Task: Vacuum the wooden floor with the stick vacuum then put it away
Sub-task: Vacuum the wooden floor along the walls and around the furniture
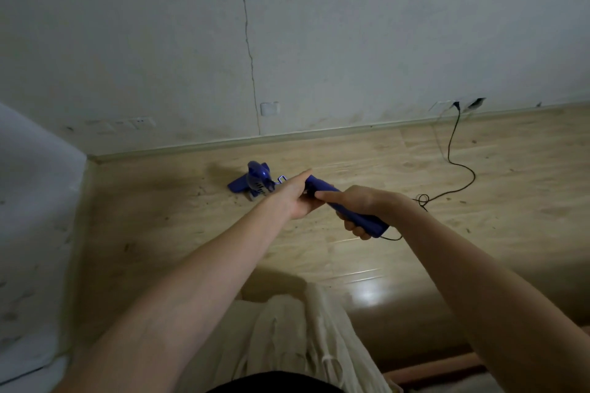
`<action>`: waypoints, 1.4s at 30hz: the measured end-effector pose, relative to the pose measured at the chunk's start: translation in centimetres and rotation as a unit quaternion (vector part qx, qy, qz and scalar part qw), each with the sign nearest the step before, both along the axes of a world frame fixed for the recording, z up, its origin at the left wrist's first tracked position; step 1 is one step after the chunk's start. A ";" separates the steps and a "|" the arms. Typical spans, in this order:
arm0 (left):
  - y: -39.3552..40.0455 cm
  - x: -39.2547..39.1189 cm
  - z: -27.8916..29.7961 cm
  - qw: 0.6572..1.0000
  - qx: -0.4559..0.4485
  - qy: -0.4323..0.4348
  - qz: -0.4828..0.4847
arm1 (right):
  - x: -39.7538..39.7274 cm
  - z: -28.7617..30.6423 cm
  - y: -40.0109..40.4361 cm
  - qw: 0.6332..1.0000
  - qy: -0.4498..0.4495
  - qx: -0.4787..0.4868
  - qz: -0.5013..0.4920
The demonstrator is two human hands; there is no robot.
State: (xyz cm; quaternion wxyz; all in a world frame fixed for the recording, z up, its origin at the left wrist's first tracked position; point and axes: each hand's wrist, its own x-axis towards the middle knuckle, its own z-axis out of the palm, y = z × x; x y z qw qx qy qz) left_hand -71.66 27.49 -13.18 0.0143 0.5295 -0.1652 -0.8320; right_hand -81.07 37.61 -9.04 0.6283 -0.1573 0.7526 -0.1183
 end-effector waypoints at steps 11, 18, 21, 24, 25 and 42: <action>-11.4 7.1 -2.0 0.997 -0.030 -0.047 -0.055 | 10.2 -1.2 -10.5 0.994 -0.020 -0.029 -0.099; -17.2 11.0 -0.7 0.995 -0.008 -0.022 -0.100 | 14.4 1.9 -15.6 0.989 -0.026 -0.041 -0.137; -18.6 11.4 -0.6 0.995 -0.015 -0.037 -0.092 | 16.1 1.4 -17.4 0.982 -0.021 -0.048 -0.180; -19.3 12.3 -0.9 0.993 -0.031 -0.059 -0.093 | 17.8 0.4 -18.2 0.980 -0.017 -0.038 -0.196; -19.4 12.7 -1.0 0.993 -0.029 -0.061 -0.097 | 18.2 0.3 -18.2 0.979 -0.018 -0.031 -0.198; -23.3 15.7 -2.6 0.988 -0.038 -0.082 -0.129 | 22.0 -1.5 -21.7 0.961 -0.036 -0.061 -0.267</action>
